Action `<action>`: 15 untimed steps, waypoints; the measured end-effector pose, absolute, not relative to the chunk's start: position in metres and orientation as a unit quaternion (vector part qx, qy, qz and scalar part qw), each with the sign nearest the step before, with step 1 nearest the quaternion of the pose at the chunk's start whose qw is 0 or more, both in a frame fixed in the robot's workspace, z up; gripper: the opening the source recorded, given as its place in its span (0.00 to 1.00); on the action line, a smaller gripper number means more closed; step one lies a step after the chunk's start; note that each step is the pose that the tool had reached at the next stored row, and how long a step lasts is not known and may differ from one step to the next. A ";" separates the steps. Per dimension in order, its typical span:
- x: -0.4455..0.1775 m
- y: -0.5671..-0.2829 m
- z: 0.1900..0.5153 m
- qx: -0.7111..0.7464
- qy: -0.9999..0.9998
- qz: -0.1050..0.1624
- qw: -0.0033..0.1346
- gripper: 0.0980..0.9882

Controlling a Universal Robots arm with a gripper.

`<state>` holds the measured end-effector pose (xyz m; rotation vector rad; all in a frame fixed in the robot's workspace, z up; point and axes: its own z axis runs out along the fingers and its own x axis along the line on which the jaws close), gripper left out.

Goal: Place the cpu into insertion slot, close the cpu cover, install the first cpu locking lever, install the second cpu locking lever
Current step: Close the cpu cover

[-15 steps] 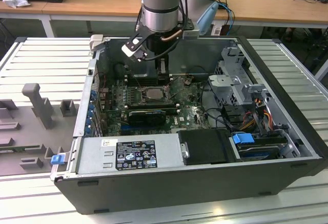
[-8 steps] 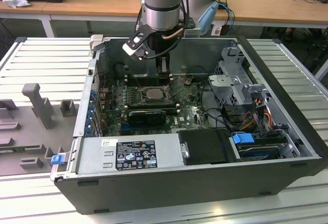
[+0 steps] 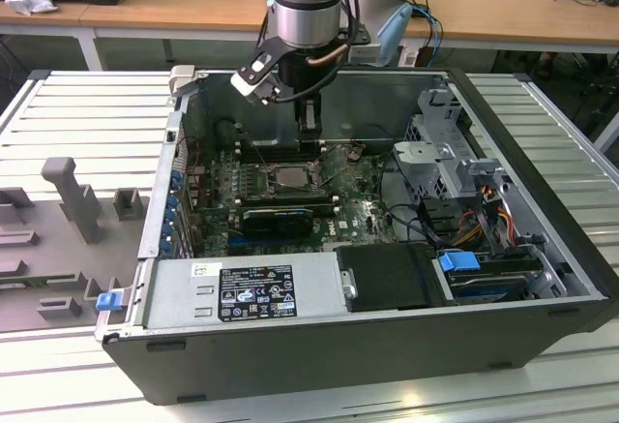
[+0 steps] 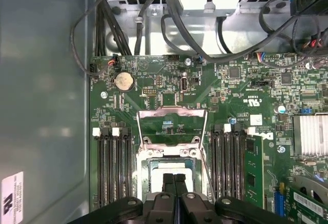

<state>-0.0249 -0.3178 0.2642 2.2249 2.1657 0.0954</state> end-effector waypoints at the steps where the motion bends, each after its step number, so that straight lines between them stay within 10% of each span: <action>1: -0.025 -0.318 0.265 0.716 0.697 0.031 0.018 0.01; 15: -0.001 -0.318 0.268 0.716 0.697 0.023 0.010 0.01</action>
